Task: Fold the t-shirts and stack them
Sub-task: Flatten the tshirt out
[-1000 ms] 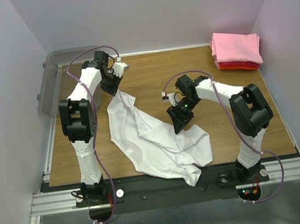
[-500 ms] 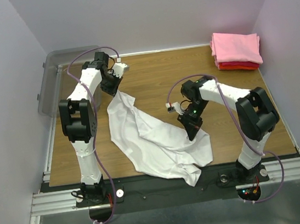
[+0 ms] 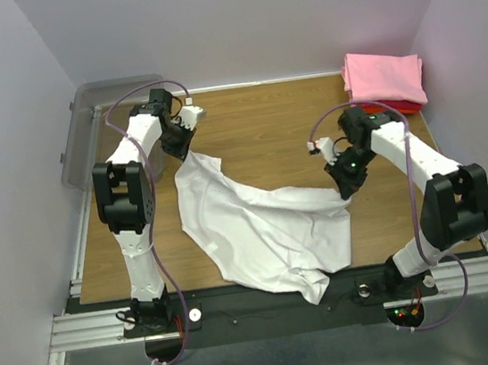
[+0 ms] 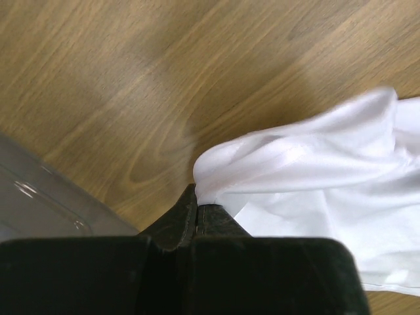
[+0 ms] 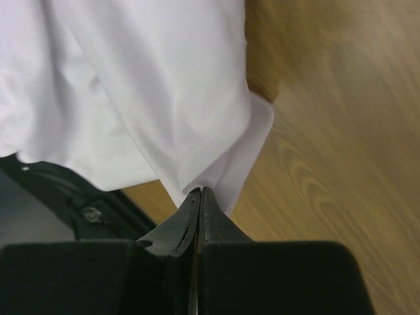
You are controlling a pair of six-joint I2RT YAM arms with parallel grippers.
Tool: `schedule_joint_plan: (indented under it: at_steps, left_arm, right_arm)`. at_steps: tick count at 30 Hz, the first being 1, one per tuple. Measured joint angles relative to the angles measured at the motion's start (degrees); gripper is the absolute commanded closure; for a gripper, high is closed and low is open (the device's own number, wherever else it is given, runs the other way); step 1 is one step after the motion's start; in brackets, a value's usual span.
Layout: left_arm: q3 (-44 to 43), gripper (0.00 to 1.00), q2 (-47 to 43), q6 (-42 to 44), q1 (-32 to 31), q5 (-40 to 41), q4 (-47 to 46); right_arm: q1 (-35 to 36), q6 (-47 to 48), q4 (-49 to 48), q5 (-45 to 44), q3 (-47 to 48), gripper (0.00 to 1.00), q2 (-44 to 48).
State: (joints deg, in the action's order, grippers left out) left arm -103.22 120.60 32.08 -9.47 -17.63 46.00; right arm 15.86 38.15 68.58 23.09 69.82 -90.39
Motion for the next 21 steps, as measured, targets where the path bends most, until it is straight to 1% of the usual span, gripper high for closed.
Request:
schedule_joint_plan:
  at_steps: [2,5,6,7,8,9,11,13,16,17,18,19,20,21]
  left_arm:
    - [0.0,1.0,-0.61,0.2,0.22,-0.2,-0.07]
    - [0.2,1.0,-1.44,0.66,0.26,-0.13,-0.35]
    - [0.7,1.0,-1.68,0.85,0.24,-0.11,-0.81]
    - [1.77,1.0,-2.16,1.09,0.24,-0.07,-1.29]
    - [2.62,1.0,-2.32,1.22,0.24,-0.04,-1.42]
    - [3.28,1.0,-2.43,1.38,0.24,0.0,-1.57]
    - [4.94,1.0,-2.43,1.79,0.22,0.31,-1.6]
    - [5.66,1.0,-2.43,2.16,0.22,0.74,-1.44]
    - [5.86,1.0,-2.43,2.62,0.22,1.42,-1.53]
    - [5.86,1.0,-2.43,2.82,0.22,1.68,-1.57]
    - [5.86,1.0,-2.43,2.95,0.22,1.86,-1.66]
    - [5.86,1.0,-2.43,3.04,0.22,1.97,-1.64]
    - [5.86,1.0,-2.43,3.08,0.22,2.08,-1.64]
    - [5.86,1.0,-2.43,3.1,0.22,2.19,-1.64]
  right_arm:
    - [-4.55,1.09,-1.33,-1.95,-0.96,0.99,2.03]
    - [-4.74,2.71,-0.24,-1.92,-4.61,0.99,3.15]
    - [-3.93,3.28,-0.15,-1.57,-6.62,0.96,2.84]
    - [-3.28,3.67,0.13,-1.42,-8.22,0.89,2.4]
    - [-2.12,4.13,0.52,-1.42,-9.86,0.65,1.62]
    - [-1.16,4.85,1.29,-1.49,-11.34,0.55,0.68]
    - [-0.07,5.57,2.62,-1.66,-12.07,0.4,-0.55]
    - [0.39,6.38,4.26,-2.01,-11.21,0.37,-1.66]
    - [-1.05,7.1,5.81,-2.1,-5.49,0.37,-2.86]
    - [-1.81,7.1,6.36,-1.88,-3.06,0.38,-3.34]
    - [-3.17,6.95,7.15,-0.81,0.68,0.42,-4.5]
    - [-5.11,6.73,6.6,0.28,5.03,0.43,-6.1]
    - [-5.81,6.56,6.43,0.85,6.67,0.45,-6.75]
    - [-7.63,5.6,5.66,1.97,10.29,0.45,-8.83]
